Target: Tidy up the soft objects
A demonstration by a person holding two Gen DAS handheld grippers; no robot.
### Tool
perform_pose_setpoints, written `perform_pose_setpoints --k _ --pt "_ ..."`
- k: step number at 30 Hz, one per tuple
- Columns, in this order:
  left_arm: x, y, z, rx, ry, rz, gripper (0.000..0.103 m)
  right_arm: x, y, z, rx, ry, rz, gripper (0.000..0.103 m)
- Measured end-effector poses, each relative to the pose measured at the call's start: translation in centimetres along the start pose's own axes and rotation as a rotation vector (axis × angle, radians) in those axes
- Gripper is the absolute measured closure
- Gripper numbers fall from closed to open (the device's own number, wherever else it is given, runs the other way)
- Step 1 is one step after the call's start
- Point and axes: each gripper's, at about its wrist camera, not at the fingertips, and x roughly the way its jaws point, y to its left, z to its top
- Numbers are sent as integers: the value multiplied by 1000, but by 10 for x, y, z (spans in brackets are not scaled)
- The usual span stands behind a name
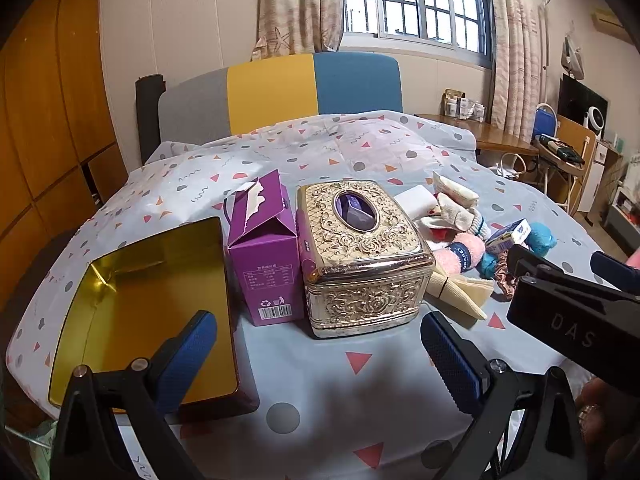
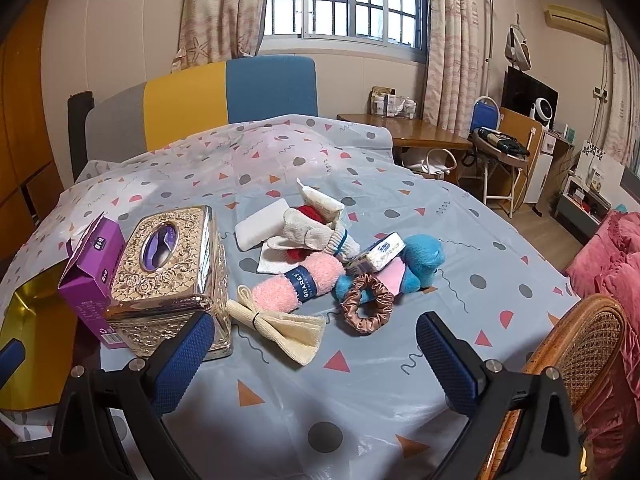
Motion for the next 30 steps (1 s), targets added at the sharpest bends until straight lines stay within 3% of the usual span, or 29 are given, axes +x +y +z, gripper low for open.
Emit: perform_pose_setpoints --k 30 --pt "-2 -1 -2 4 3 -4 0 2 0 -1 -6 6 9 0"
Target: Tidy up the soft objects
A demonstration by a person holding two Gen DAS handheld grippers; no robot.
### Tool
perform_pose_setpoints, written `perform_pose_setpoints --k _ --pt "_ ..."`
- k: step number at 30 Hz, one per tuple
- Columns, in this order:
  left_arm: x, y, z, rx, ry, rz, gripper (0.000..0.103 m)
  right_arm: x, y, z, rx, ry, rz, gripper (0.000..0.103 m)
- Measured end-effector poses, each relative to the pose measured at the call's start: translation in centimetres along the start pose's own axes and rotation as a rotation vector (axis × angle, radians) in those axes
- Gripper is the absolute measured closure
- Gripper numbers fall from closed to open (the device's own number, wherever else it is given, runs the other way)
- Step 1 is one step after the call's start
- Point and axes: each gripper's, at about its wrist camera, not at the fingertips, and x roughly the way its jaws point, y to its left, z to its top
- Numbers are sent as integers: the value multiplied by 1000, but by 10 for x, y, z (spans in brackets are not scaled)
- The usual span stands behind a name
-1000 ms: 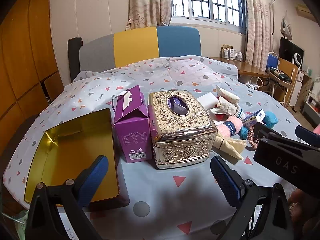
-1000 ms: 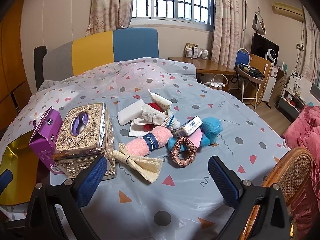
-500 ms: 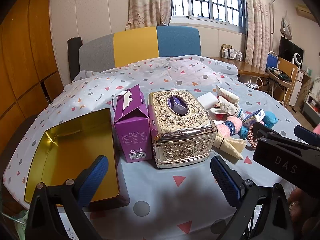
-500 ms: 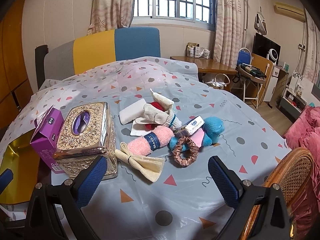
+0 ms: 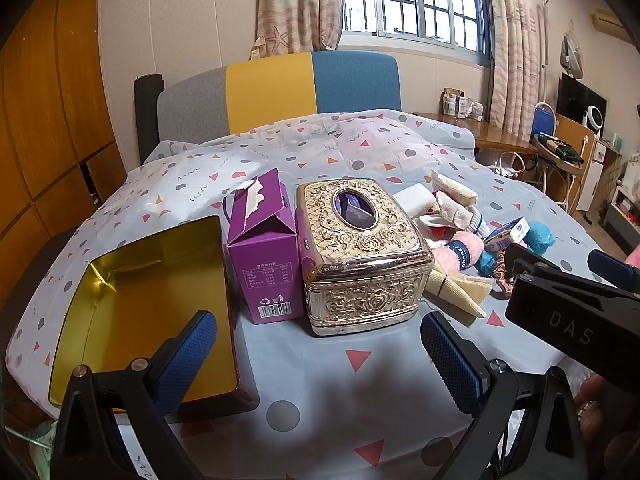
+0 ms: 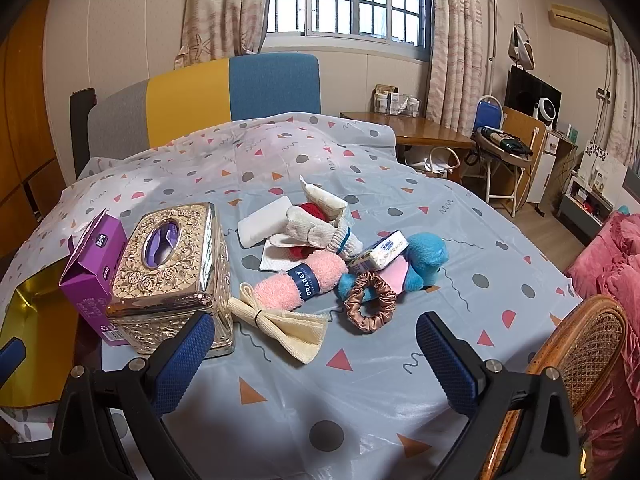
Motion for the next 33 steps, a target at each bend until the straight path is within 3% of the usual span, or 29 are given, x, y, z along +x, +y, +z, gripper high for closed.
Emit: perform_pose_setpoints --k 28,30,33 --pt "1 -6 -3 16 25 -21 0 -2 -14 3 25 -2 -15 0" --pt "3 -7 -3 24 35 -44 0 -1 -19 4 32 -3 -21 0" --pt "9 -8 -4 29 64 -138 0 1 -32 6 50 -1 -29 0"
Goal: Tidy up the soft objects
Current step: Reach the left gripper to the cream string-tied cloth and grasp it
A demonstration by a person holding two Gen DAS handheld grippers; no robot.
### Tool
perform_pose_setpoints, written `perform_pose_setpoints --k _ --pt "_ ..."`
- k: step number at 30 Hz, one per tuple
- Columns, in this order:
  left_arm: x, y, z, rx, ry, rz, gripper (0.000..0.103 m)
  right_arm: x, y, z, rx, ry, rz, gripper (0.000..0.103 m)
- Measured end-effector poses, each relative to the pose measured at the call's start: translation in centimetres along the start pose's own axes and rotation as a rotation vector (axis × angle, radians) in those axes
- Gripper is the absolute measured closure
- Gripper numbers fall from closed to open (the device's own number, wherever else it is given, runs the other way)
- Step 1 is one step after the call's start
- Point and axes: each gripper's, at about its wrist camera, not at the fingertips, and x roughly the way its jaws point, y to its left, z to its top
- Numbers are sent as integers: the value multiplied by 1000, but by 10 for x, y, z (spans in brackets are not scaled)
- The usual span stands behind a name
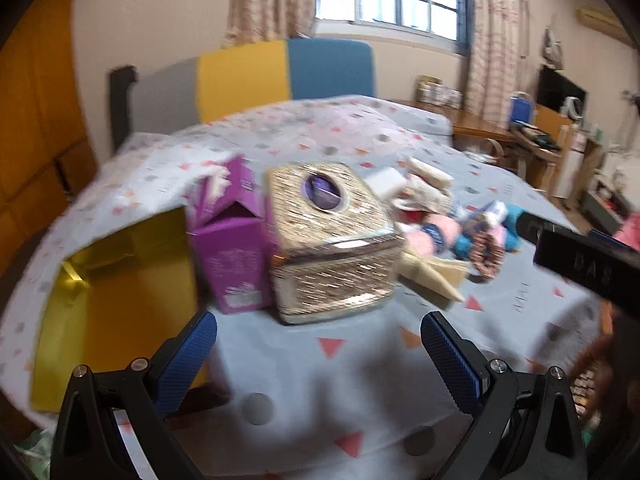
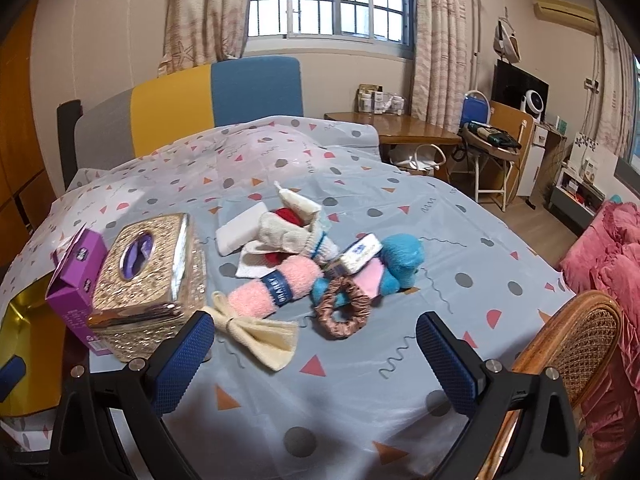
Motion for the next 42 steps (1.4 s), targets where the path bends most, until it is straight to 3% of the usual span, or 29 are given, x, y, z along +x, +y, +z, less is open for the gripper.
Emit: perform_pose_setpoints --k 3,10,12,14,19,21,24,29,34,35,37,42 --pt "11 -5 2 20 73 -136 0 3 -20 5 31 6 -16 0" --pt "30 -33 15 127 132 -249 1 4 -83 13 140 26 -58 0" --pt "41 -41 20 135 164 -279 7 1 -100 14 161 18 -76 0" --pt "48 -45 21 126 204 -318 21 0 -111 13 171 13 -85 0" --pt "68 -74 24 174 269 -394 38 4 -124 11 190 21 -79 0" --pt "80 -81 24 145 311 -438 44 6 -125 9 187 31 -72 0" --pt "94 -88 25 88 331 -440 45 11 -123 7 176 47 -58 0" --pt "126 -102 26 43 369 -318 67 13 -120 7 145 46 -39 0" --pt "141 -115 27 44 344 -250 83 18 -120 6 136 59 -23 0" --pt "144 -119 26 56 343 -255 90 20 -120 5 136 63 -19 0" --pt "145 -126 24 91 338 -290 94 22 -121 4 133 70 -20 0" --pt "121 -129 16 220 281 -458 98 22 -130 5 154 65 -28 0"
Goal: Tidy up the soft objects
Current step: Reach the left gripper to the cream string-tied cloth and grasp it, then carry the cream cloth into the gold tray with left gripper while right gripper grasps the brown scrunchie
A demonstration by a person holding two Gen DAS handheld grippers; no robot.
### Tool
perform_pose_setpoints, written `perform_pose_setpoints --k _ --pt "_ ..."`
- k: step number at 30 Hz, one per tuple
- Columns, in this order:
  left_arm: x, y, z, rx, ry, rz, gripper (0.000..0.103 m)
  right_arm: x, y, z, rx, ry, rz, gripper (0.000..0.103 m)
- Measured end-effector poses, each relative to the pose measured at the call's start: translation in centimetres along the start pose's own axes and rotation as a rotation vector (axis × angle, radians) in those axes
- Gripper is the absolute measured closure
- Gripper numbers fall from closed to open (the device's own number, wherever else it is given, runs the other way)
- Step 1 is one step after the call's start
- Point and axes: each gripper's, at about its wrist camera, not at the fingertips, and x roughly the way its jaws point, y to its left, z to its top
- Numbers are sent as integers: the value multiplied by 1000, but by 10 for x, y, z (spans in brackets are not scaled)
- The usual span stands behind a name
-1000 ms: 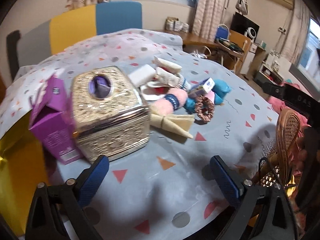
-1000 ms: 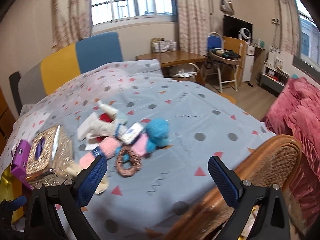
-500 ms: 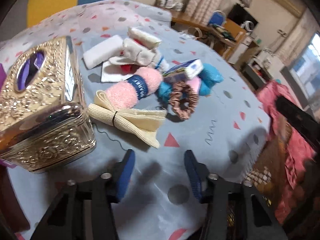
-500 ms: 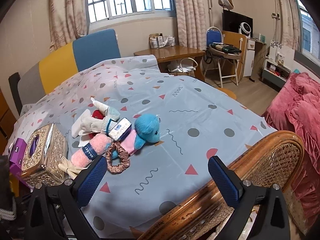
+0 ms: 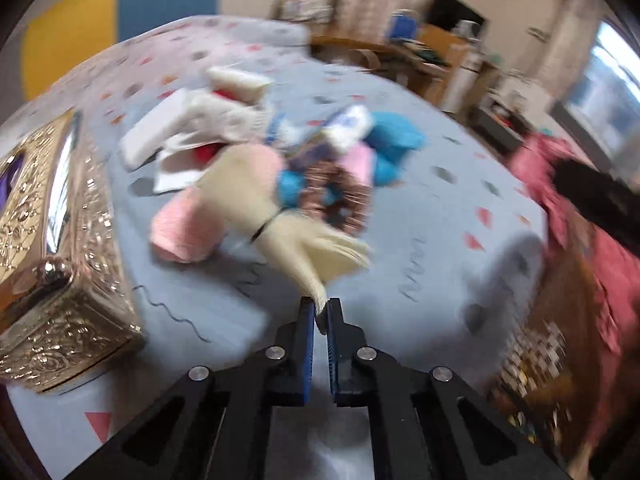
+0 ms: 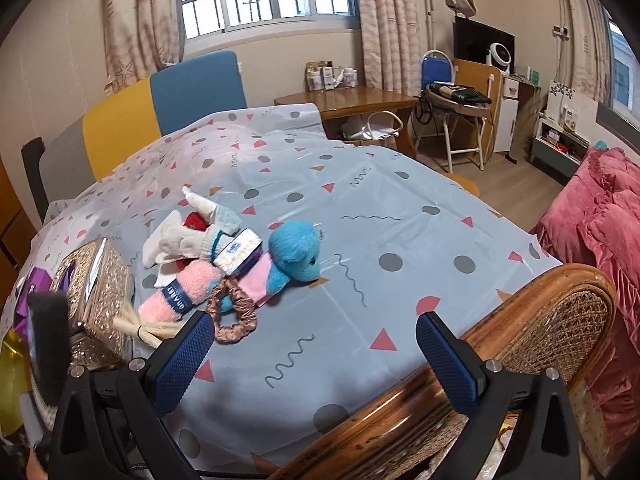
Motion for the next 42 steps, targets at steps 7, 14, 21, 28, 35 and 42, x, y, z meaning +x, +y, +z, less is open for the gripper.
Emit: perform_pose_setpoints --k 7,14,21,28,35,42 --pt "-10 4 -18 70 83 -56 80 1 -9 4 30 -6 -3 0" --pt "-19 13 -2 -42 55 -65 35 -2 -8 4 24 -8 17 0" --pt "28 5 15 -88 146 -29 36 -2 -9 4 15 11 20 0" --pt "20 -2 -2 22 106 9 69 0 -8 19 -6 26 45 0" --pt "-8 9 -36 84 73 18 73 40 8 40 63 163 198 19" --pt "-20 24 -55 46 68 -1 73 104 50 42 15 367 188 28"
